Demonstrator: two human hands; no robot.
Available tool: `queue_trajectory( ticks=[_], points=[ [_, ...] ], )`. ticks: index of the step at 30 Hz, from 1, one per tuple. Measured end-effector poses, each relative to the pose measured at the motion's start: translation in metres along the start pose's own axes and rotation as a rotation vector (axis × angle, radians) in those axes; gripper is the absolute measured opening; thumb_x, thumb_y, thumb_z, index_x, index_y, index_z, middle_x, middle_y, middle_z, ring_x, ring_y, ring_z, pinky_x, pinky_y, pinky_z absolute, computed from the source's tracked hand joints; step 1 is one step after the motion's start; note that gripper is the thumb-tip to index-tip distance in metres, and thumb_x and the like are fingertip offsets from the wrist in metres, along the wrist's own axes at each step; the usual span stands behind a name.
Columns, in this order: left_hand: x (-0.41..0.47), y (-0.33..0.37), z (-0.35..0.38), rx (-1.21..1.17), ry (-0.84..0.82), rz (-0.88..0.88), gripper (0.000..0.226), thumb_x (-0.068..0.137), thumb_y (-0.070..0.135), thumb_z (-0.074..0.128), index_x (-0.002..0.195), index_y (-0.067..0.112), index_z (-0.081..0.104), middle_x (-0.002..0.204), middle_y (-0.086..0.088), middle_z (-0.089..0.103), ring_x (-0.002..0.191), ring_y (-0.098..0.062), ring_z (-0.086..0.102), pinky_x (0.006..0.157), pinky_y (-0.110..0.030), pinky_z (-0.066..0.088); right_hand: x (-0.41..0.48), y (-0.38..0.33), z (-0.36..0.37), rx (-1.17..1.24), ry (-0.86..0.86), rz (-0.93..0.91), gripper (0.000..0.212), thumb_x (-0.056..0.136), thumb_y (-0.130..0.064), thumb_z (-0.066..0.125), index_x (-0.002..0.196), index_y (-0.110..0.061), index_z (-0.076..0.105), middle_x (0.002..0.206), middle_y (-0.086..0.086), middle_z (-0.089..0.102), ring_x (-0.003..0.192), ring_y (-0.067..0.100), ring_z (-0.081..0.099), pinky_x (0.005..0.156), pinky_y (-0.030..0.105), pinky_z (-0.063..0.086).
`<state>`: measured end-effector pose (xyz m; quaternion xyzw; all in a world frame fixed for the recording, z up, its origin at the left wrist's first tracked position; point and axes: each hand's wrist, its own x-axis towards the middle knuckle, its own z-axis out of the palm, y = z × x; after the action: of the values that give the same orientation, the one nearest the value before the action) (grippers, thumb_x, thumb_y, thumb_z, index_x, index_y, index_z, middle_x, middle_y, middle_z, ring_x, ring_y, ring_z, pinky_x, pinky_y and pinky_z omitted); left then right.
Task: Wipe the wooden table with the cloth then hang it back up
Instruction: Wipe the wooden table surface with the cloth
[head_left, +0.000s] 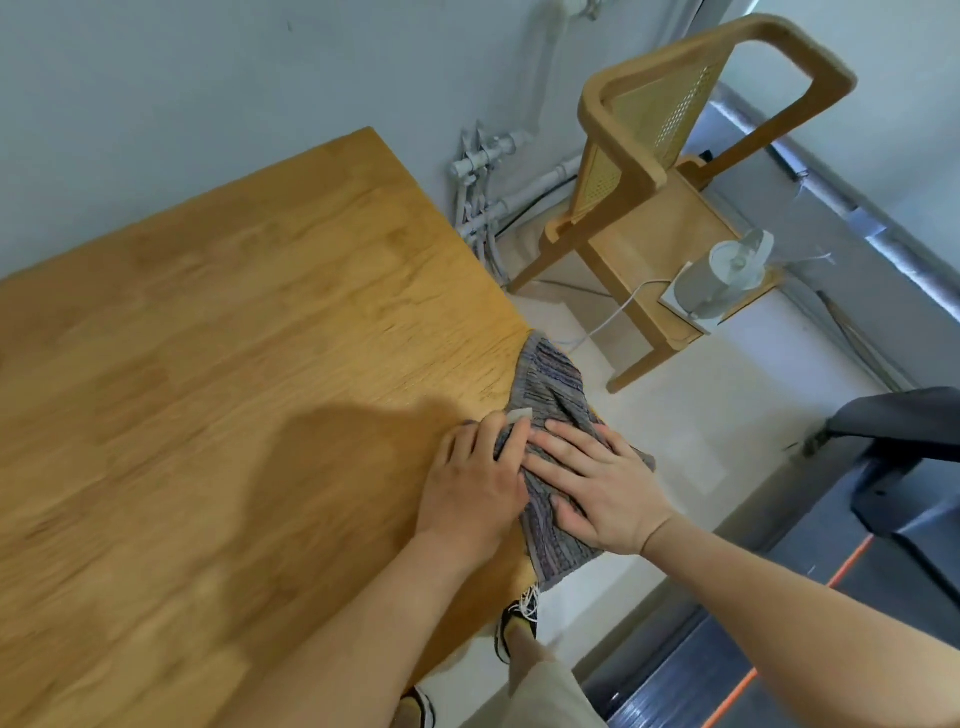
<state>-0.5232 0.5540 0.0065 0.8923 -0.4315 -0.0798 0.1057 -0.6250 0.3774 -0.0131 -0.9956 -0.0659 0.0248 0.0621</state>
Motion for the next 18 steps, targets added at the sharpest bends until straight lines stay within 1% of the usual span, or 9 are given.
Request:
queue_trajectory(
  ticks=[4,7,9,10,12,14,15,16,18],
  points=[
    [0.037,0.022,0.001,0.008,-0.065,-0.106,0.06,0.083,0.036,0.052,0.14,0.023,0.038,0.13,-0.004,0.048,0.108,-0.028,0.05,0.092,-0.043,0.04,0.008,0.033,-0.006,0.135,0.004,-0.002,0.056,0.087,-0.036,0.045,0.143,-0.028,0.043,0.153,-0.007,0.034,0.143,0.017,0.027,0.108,0.034,0.03],
    [0.058,0.028,-0.008,-0.001,-0.116,-0.182,0.051,0.084,0.035,0.048,0.133,0.027,0.039,0.13,-0.002,0.045,0.116,-0.026,0.046,0.094,-0.043,0.034,0.017,0.026,-0.014,0.351,0.108,0.096,0.049,0.084,-0.027,0.052,0.133,-0.023,0.056,0.144,-0.008,0.047,0.14,0.013,0.033,0.114,0.026,0.027],
    [0.064,0.029,-0.013,-0.093,-0.122,-0.234,0.046,0.086,0.031,0.048,0.131,0.031,0.038,0.129,0.0,0.04,0.12,-0.023,0.039,0.095,-0.041,0.031,0.025,0.013,-0.024,0.54,0.205,0.272,0.04,0.083,-0.025,0.053,0.121,-0.024,0.066,0.131,-0.013,0.058,0.13,0.004,0.041,0.11,0.014,0.026],
    [0.066,0.029,-0.017,-0.175,-0.114,-0.303,0.046,0.086,0.029,0.051,0.131,0.032,0.04,0.129,0.001,0.038,0.121,-0.022,0.036,0.097,-0.04,0.031,0.03,0.007,-0.033,0.681,0.233,0.417,0.034,0.083,-0.023,0.054,0.113,-0.025,0.07,0.123,-0.014,0.063,0.122,-0.001,0.047,0.105,0.011,0.029],
    [0.066,0.028,-0.025,-0.412,-0.058,-0.533,0.047,0.085,0.028,0.057,0.131,0.03,0.045,0.133,0.001,0.036,0.124,-0.022,0.032,0.103,-0.036,0.029,0.044,0.006,-0.051,1.076,0.246,0.749,0.023,0.085,-0.015,0.057,0.097,-0.023,0.074,0.099,-0.012,0.072,0.098,-0.004,0.059,0.09,0.015,0.041],
    [0.061,0.027,-0.029,-0.574,0.006,-0.72,0.044,0.089,0.033,0.056,0.132,0.025,0.049,0.136,-0.001,0.038,0.126,-0.022,0.032,0.105,-0.033,0.028,0.055,0.01,-0.066,1.356,0.208,0.959,0.022,0.087,-0.009,0.055,0.098,-0.019,0.071,0.082,-0.006,0.073,0.087,0.004,0.065,0.08,0.022,0.045],
    [0.057,0.028,-0.029,-0.562,-0.005,-0.746,0.043,0.092,0.036,0.053,0.133,0.023,0.048,0.135,-0.002,0.04,0.125,-0.023,0.033,0.105,-0.033,0.028,0.057,0.011,-0.07,1.353,0.155,0.97,0.023,0.088,-0.008,0.055,0.102,-0.019,0.069,0.081,-0.006,0.072,0.09,0.007,0.065,0.08,0.022,0.046],
    [0.051,0.029,-0.028,-0.516,-0.02,-0.73,0.043,0.093,0.036,0.052,0.133,0.022,0.047,0.132,-0.003,0.041,0.123,-0.024,0.035,0.103,-0.033,0.029,0.057,0.011,-0.073,1.267,0.103,0.929,0.024,0.089,-0.008,0.053,0.106,-0.019,0.067,0.085,-0.01,0.071,0.095,0.008,0.063,0.081,0.02,0.045],
    [0.04,0.027,-0.024,-0.425,-0.025,-0.651,0.039,0.093,0.031,0.055,0.13,0.022,0.048,0.124,-0.003,0.046,0.117,-0.023,0.039,0.098,-0.031,0.034,0.053,0.006,-0.072,1.057,0.023,0.816,0.032,0.091,-0.007,0.05,0.114,-0.023,0.063,0.103,-0.013,0.066,0.106,0.01,0.059,0.087,0.02,0.044]
  ],
)
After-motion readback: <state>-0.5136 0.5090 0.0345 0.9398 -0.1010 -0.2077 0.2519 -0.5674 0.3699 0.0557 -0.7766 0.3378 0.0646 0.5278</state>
